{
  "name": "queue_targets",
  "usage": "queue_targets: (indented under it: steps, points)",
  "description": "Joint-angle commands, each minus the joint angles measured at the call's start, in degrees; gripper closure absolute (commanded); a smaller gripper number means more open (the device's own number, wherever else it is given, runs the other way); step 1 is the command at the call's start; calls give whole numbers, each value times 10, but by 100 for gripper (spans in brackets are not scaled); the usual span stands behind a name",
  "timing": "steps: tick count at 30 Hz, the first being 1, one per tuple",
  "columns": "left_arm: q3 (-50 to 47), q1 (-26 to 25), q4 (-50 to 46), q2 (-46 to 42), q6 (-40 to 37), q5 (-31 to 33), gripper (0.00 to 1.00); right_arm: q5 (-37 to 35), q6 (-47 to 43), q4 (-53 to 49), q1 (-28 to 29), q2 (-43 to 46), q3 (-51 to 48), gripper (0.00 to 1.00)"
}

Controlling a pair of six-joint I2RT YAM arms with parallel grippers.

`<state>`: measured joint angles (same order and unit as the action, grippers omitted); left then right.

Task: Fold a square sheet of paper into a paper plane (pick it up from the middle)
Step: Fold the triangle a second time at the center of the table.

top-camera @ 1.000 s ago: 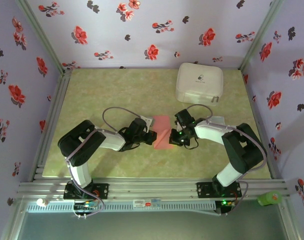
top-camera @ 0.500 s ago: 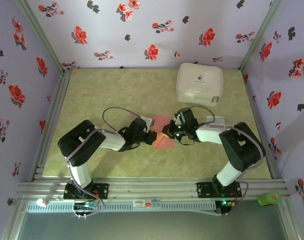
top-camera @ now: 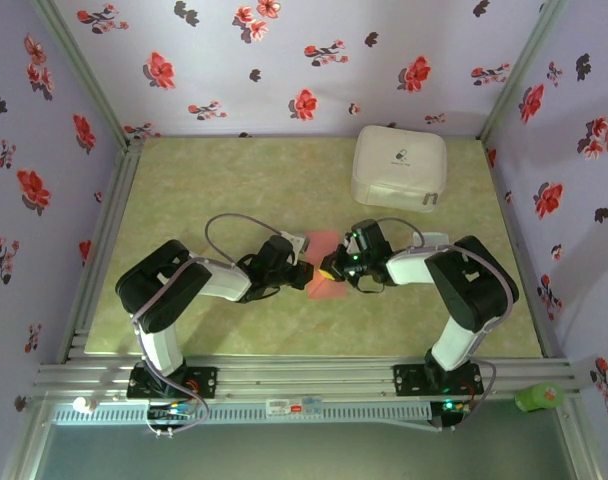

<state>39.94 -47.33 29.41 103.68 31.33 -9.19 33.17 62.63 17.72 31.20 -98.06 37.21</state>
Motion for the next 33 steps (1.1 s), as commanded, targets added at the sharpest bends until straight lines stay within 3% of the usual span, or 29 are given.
queue_targets:
  steps: [1, 9, 16, 21, 33]
  points:
    - [7, 7, -30, 15, 0, -1, 100, -17, -19, -35, 4, -10, -5, 100]
    - [5, 7, -30, 14, 0, -1, 100, -47, -43, -100, 4, -6, 2, 100]
    - [8, 7, -38, 12, -1, -3, 100, -68, -78, -175, -6, 50, 46, 100]
    - [11, 8, -47, 11, -3, -6, 100, -53, -78, -165, -25, 36, 51, 100]
    - [21, 8, -70, 12, -13, -9, 100, -97, -59, -166, -43, 14, 13, 100]
